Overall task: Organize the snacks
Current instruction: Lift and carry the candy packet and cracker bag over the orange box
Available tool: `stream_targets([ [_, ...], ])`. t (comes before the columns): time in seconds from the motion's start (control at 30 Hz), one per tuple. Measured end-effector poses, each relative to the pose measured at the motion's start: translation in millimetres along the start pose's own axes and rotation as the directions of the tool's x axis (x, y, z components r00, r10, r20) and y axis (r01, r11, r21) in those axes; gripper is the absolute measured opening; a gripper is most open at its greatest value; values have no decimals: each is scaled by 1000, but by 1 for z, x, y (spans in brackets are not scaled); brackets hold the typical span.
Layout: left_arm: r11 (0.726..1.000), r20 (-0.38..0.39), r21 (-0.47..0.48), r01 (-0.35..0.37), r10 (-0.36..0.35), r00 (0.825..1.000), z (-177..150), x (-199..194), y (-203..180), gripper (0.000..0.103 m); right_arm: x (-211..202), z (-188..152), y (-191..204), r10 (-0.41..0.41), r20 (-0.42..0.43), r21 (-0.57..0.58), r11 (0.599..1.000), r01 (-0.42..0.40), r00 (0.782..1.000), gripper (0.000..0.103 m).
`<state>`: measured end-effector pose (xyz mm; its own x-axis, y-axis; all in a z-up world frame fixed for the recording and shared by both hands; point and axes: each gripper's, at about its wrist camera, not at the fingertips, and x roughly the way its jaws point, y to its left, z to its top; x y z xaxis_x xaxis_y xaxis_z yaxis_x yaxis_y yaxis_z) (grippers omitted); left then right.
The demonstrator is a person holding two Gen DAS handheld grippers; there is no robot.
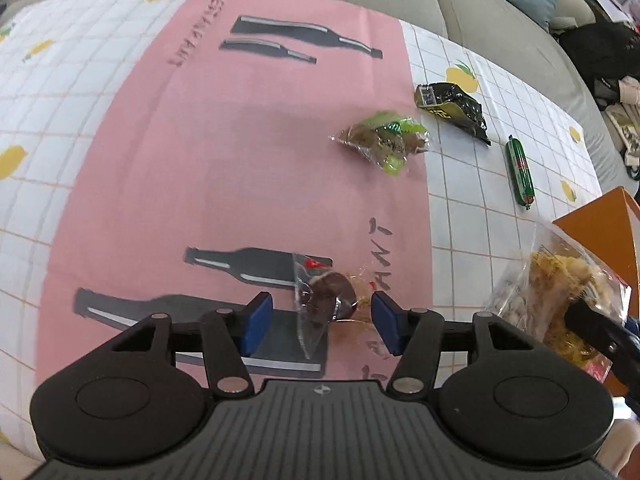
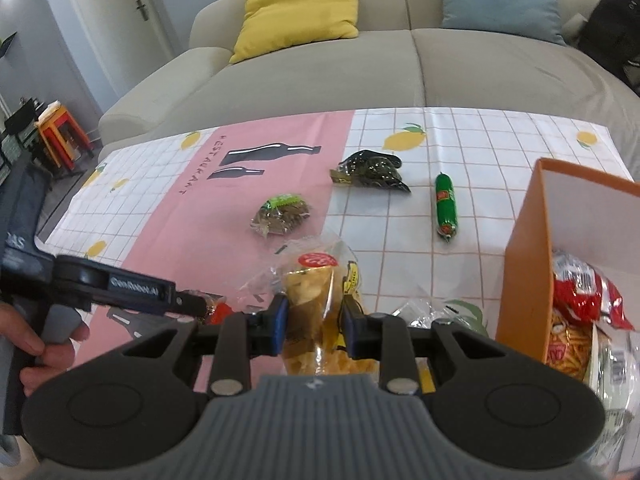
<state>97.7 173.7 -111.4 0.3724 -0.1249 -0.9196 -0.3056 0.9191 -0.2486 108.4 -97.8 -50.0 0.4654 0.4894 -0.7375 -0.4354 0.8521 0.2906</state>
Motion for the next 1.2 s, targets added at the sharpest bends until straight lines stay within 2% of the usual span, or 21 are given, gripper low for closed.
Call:
stream_targets([
  [0.1, 998, -11, -44, 36, -37, 999, 0, 9, 4, 62, -8, 0, -3, 14, 17, 26, 1000, -15, 1000, 25],
  [0.13, 997, -14, -52, 53, -54, 998, 0, 10, 4, 54, -12, 0, -4, 19, 22, 35, 999, -19, 1000, 25],
  [0.17, 996, -15, -55, 64, -65, 998, 0, 12, 3, 51, -15, 0, -5, 22, 27, 43, 999, -23, 999, 25],
  [0.37, 995, 3, -73, 70, -70, 998, 0, 13, 0, 44, -34, -2, -10, 22, 47, 56, 998, -25, 999, 25],
  [0.57, 994, 31, -65, 86, -85, 996, -2, -2, -10, 42, -53, 0, -17, 48, 81, 92, 994, -56, 996, 25],
  [0.73, 991, 88, -7, 135, -134, 987, -4, -38, -36, 42, -76, 4, -23, 55, 135, 117, 991, -71, 989, 24],
  [0.9, 974, 132, 77, 211, -220, 967, -5, -77, -76, 42, -111, 9, -35, 58, 198, 132, 988, -86, 979, 24],
  [1.03, 948, 134, 161, 273, -296, 946, -10, -99, -117, 42, -138, 10, -52, 38, 220, 142, 987, -70, 975, 24],
  [1.2, 903, 109, 274, 331, -371, 922, -17, -115, -174, 42, -172, 10, -82, -13, 234, 167, 986, -27, 972, 24],
])
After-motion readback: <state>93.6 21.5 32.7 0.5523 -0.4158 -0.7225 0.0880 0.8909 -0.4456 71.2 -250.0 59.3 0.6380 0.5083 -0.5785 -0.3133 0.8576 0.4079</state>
